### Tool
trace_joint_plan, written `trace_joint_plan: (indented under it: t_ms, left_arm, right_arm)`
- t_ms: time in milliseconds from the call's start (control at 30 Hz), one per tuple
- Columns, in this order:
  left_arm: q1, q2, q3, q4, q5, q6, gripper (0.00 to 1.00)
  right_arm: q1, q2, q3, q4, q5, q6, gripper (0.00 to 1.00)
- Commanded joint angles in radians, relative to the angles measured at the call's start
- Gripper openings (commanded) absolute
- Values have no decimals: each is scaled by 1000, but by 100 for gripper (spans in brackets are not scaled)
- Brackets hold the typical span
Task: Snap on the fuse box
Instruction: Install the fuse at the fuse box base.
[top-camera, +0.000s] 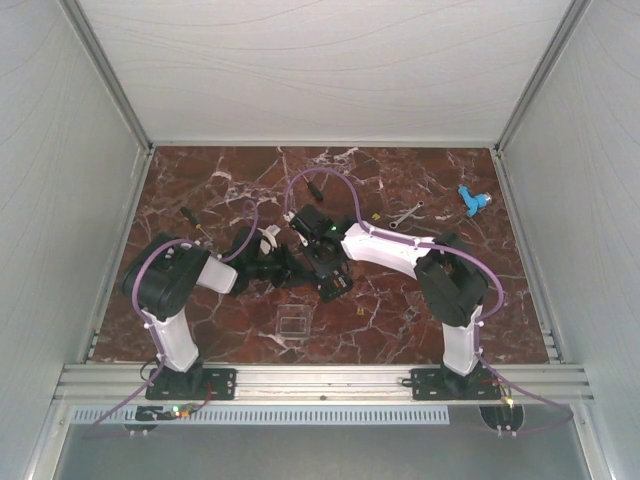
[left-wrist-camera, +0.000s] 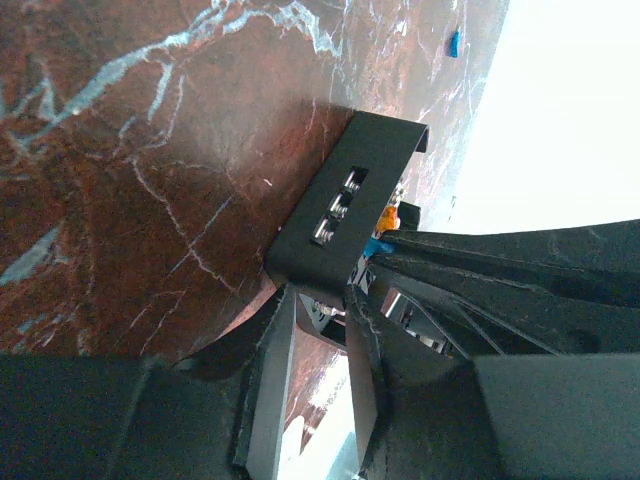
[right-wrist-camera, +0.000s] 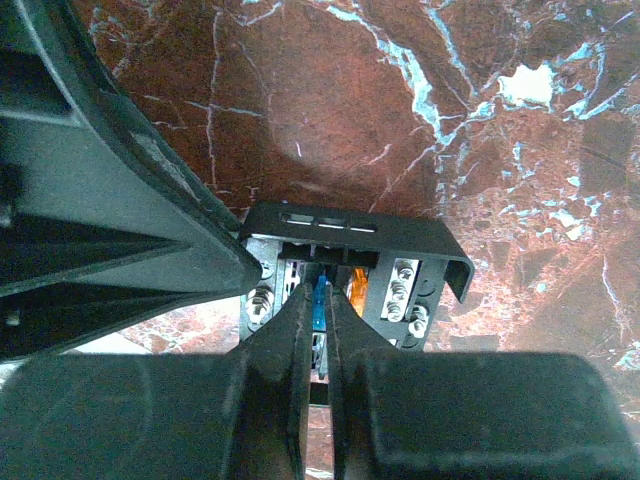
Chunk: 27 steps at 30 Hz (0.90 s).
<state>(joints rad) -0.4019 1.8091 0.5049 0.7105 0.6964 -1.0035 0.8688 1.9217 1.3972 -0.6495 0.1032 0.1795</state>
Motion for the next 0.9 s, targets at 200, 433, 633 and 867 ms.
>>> trace_joint_plan:
  t_ms: [200,433,633,867]
  left_arm:
    - [3,-3,-3,57,8,-4,26]
    - [3,-8,-4,55,6,-4,26]
    - [3,-11,-5,53,6,-6,26]
    - [3,-16,-5,49,7,-6,26]
  right_arm:
    - [9,-22,-11,10,39,20,13]
    - [17,-53,-6,11,46,20,16]
    - [22,-63,-9,16,62,24,16]
    - [22,-46,-3,9,71,20,14]
